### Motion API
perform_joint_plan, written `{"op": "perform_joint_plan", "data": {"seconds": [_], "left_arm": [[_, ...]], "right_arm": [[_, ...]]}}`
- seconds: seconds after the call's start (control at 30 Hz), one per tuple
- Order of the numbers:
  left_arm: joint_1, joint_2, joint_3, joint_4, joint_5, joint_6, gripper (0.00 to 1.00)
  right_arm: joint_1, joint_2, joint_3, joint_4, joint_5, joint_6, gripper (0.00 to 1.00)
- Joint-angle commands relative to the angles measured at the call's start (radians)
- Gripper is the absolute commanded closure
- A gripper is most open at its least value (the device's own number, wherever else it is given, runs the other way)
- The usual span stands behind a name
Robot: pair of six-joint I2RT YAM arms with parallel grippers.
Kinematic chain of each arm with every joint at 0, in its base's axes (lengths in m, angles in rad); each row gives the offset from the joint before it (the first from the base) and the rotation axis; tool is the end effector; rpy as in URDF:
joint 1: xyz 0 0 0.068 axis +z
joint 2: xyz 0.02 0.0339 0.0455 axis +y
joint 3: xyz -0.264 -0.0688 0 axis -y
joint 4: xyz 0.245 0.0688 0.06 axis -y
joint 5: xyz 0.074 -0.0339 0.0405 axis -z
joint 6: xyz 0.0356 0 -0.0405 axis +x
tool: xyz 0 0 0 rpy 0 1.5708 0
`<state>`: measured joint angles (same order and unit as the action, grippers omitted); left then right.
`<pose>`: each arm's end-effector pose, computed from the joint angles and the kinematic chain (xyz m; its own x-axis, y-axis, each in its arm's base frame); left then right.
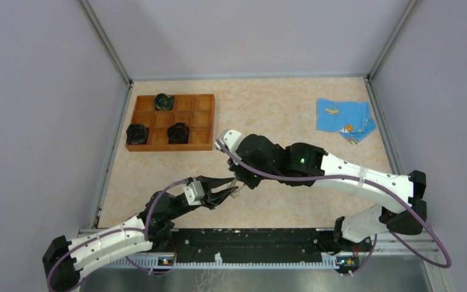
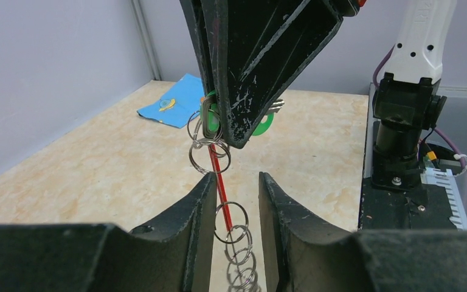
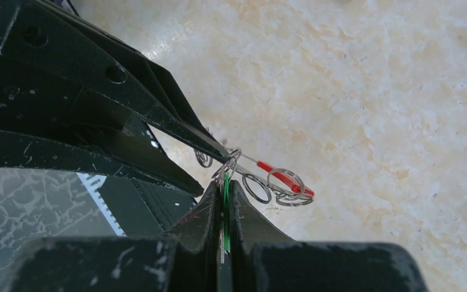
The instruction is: Remove the keys from the keyring
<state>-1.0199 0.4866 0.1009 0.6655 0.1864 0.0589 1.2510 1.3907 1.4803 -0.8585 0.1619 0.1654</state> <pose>0.0682 -0.1236 0.2305 0.1991 -0.2135 -0.9564 0.9204 0.3758 0.1077 0.0966 0.2733 0.3790 -0.3639 -0.5819 -0.7273 -0.8522 0.5232 0.0078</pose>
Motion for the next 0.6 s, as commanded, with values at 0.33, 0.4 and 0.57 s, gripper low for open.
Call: {"op": "perform_joint_plan", "data": {"seconds": [0.33,0.4,0.57], "left_arm": [[-0.007,0.014,-0.001,0.136,-0.007,0.045,0.67],[-0.007,0.035,-0.002,0.155,-0.01,0.036,0.68],[-0.009,0.066,0.001,0.178,-0.031,0.035,0.71]], "right_arm": [[-0.012,0.05,0.113,-0.053,0.028,0.085,1.0],[-0.012,0.054,0.119,-0.058,0.025,0.086,1.0],[-0.012,0.051,0.122,-0.061,0.005,0.088,1.0]]}}
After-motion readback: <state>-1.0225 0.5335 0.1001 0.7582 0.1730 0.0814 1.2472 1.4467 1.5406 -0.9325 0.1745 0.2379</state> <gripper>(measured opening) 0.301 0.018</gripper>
